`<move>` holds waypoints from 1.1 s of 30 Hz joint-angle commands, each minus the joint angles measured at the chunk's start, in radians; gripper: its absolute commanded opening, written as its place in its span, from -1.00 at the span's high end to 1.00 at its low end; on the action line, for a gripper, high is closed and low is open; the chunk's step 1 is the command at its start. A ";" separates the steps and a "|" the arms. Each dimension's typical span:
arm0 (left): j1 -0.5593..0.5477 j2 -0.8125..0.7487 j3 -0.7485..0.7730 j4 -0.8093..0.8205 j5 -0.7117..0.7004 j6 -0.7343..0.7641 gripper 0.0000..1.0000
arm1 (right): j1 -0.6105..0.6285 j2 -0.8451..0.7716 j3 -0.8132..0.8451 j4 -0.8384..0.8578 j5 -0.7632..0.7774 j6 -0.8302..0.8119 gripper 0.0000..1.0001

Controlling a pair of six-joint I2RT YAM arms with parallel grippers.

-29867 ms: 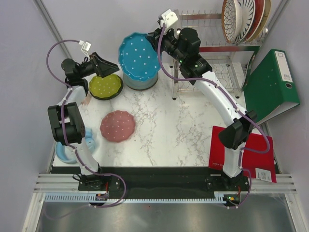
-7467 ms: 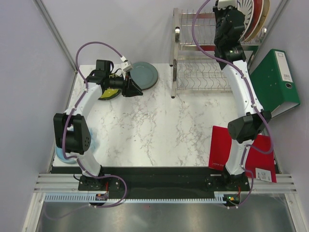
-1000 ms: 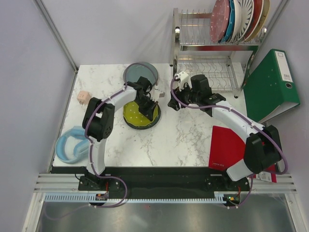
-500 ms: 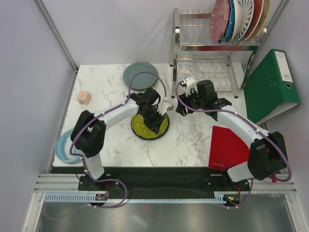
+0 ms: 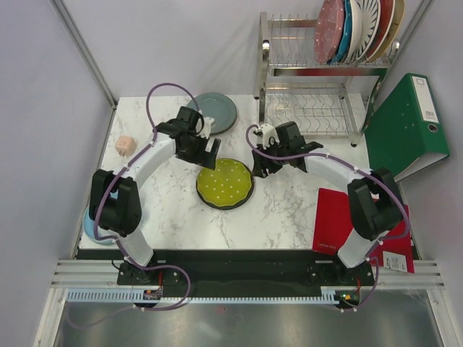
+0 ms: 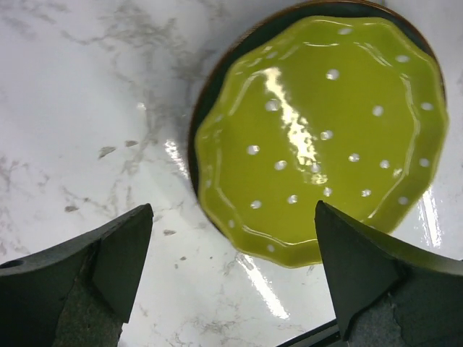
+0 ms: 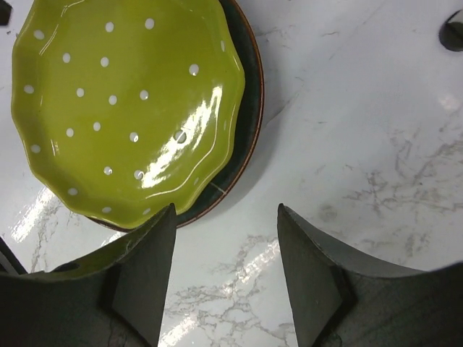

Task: Load the plates into the dish rack
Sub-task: Pick up the plate at the center of the board.

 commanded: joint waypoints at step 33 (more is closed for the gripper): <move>0.208 -0.051 -0.063 0.056 0.253 -0.077 -0.89 | 0.020 0.252 0.244 -0.013 -0.085 -0.036 0.16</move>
